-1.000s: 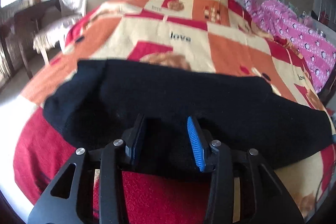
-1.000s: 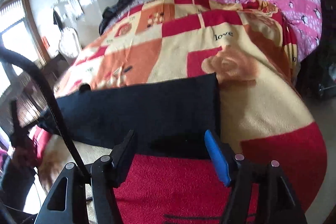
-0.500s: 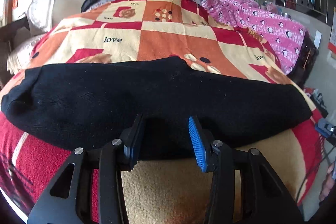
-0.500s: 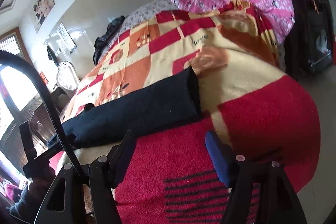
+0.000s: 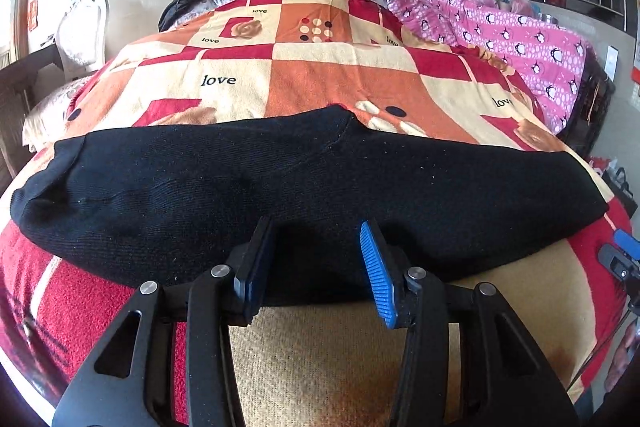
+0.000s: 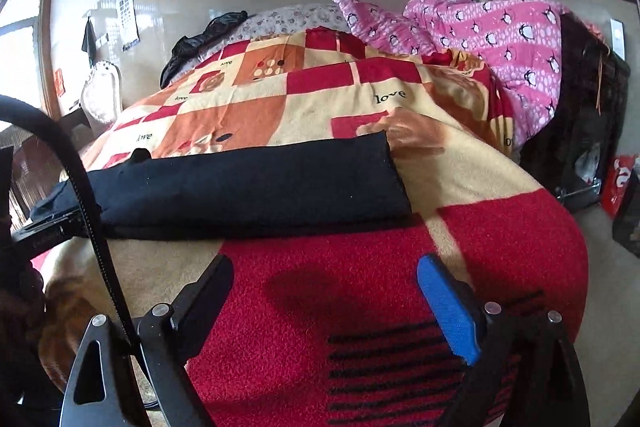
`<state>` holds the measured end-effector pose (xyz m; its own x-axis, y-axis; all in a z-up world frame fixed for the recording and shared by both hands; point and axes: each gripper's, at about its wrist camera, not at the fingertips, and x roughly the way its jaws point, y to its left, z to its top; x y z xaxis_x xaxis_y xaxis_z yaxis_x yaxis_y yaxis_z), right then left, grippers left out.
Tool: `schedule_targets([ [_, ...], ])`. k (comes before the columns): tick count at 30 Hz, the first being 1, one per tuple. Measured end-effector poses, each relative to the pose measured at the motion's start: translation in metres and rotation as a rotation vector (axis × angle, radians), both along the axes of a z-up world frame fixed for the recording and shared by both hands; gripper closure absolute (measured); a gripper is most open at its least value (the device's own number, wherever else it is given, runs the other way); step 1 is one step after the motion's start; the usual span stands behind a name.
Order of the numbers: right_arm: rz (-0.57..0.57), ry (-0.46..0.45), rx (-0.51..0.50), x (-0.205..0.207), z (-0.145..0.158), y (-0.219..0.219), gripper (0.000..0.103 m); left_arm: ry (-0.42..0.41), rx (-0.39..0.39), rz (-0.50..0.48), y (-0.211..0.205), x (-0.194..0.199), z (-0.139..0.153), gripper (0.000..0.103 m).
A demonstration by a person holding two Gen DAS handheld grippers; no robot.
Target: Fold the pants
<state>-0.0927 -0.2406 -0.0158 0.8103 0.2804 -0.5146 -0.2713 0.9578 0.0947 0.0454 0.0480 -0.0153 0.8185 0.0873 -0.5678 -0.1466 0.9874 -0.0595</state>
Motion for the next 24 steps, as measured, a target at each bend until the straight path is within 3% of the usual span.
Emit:
schedule_targets([
  [4, 0.006, 0.058, -0.01, 0.003, 0.005, 0.002, 0.011, -0.001, -0.002, 0.0, -0.001, 0.0, 0.0, 0.059],
  [6, 0.029, 0.089, 0.049, 0.005, 0.01, -0.001, 0.011, -0.001, -0.002, 0.0, -0.001, 0.0, 0.0, 0.059],
  [11, 0.108, 0.18, 0.276, 0.006, 0.014, -0.008, 0.012, -0.001, -0.003, -0.001, 0.0, 0.0, 0.0, 0.059],
  [13, 0.071, 0.215, 0.348, 0.01, 0.015, -0.013, 0.012, -0.003, -0.005, -0.001, -0.001, 0.0, 0.0, 0.059],
  [19, -0.12, 0.491, 0.839, 0.05, 0.006, -0.063, 0.015, -0.004, -0.005, 0.0, -0.001, 0.0, 0.0, 0.059],
  [21, -0.183, 0.552, 0.913, 0.059, 0.004, -0.072, 0.021, -0.004, -0.007, -0.001, -0.001, 0.0, 0.0, 0.059],
  [24, -0.251, 0.58, 1.015, 0.068, 0.0, -0.081, 0.022, -0.004, -0.005, 0.0, -0.001, 0.0, 0.0, 0.059],
])
